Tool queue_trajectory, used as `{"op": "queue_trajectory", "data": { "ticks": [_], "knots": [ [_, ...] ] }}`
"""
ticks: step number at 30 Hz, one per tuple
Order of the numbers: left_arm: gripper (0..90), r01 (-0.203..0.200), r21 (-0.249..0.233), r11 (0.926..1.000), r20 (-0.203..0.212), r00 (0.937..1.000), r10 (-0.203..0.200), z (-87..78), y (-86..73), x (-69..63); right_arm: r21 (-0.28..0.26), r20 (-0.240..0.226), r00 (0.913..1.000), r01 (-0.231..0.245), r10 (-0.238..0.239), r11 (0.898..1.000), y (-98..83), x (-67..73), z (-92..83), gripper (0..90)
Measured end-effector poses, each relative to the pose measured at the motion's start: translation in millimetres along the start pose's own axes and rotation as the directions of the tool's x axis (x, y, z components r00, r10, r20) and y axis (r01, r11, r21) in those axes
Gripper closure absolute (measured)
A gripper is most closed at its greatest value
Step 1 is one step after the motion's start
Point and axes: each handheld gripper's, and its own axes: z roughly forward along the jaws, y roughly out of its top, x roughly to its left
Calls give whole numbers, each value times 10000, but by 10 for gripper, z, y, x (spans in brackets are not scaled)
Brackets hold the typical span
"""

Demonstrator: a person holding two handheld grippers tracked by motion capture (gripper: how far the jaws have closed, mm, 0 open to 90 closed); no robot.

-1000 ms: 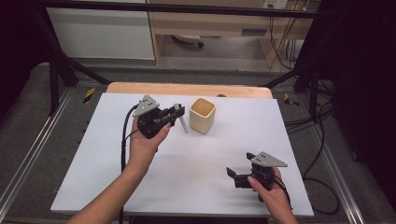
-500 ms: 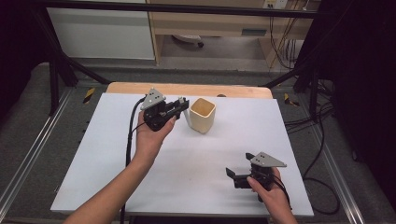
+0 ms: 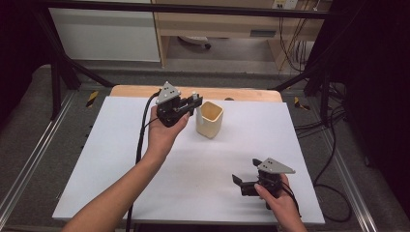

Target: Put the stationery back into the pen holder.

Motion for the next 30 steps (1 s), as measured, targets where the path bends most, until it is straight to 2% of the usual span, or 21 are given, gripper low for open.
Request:
{"op": "queue_trajectory", "data": {
  "ticks": [10, 15, 20, 25, 30],
  "knots": [
    [787, -70, -92, 9999, -299, 9995, 67, 153, 104, 49, 31, -51, 10000, -6, 6, 10000, -2, 8, 2, 19],
    [787, 175, -199, 9996, -434, 9989, -184, 217, 133, 113, 51, -84, 10000, -25, 25, 10000, -2, 8, -1, 19],
    [787, 28, -134, 9999, -807, 9967, -38, 270, 124, 178, 69, -99, 9999, -33, 34, 10000, 0, 27, 5, 19],
    [787, 110, -174, 9998, -1065, 9942, -127, 303, 107, 241, 62, -87, 10000, 32, -31, 10000, -1, 30, 8, 18],
    [787, 85, -217, 9997, -1114, 9937, -108, 332, 117, 227, 34, -99, 10000, 2, -2, 10000, 0, 30, 5, 18]
  ]
}}
